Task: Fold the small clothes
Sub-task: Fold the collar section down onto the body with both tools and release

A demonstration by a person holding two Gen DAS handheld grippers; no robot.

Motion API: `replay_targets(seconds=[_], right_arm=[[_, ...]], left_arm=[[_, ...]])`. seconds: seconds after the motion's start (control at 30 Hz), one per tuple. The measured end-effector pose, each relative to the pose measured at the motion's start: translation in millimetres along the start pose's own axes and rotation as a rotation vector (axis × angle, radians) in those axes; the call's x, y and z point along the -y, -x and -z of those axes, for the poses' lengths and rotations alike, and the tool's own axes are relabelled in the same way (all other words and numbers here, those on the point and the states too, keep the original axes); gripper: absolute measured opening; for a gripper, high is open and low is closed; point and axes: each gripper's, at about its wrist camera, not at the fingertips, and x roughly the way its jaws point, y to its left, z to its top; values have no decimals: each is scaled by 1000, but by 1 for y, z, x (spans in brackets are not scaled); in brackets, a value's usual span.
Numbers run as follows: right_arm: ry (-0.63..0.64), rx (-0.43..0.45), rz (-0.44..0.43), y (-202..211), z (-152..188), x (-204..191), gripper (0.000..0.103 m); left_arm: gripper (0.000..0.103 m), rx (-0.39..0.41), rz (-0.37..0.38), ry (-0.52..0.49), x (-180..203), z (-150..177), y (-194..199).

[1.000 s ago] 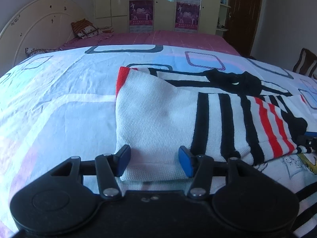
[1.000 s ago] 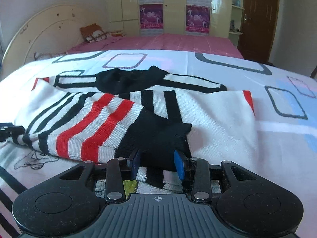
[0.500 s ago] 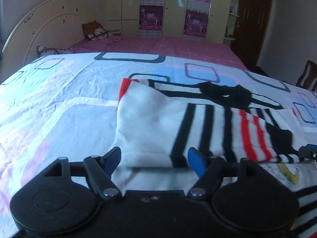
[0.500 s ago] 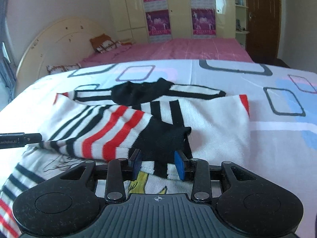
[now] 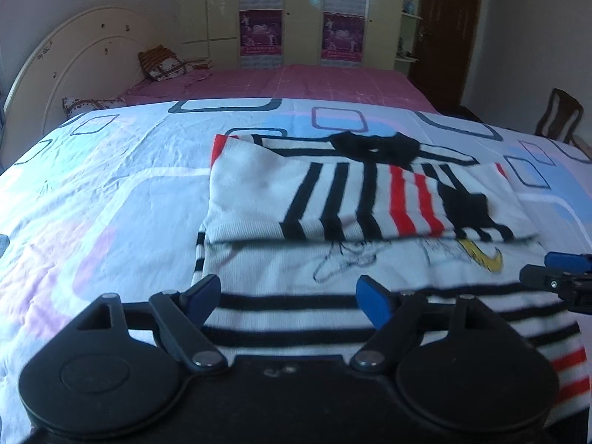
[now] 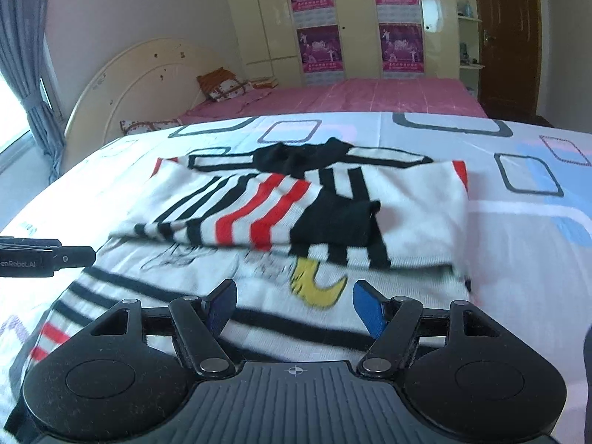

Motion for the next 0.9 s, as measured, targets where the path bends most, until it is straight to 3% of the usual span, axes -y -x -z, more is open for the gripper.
replay_targets(seconds=[0.37, 0.9], right_arm=[[-19, -5, 85, 52, 47, -31, 69], [-65, -33, 224, 109, 110, -52, 69]], left_arm=[[82, -28, 69, -11, -20, 46, 30], [82, -73, 97, 15, -69, 108, 66]])
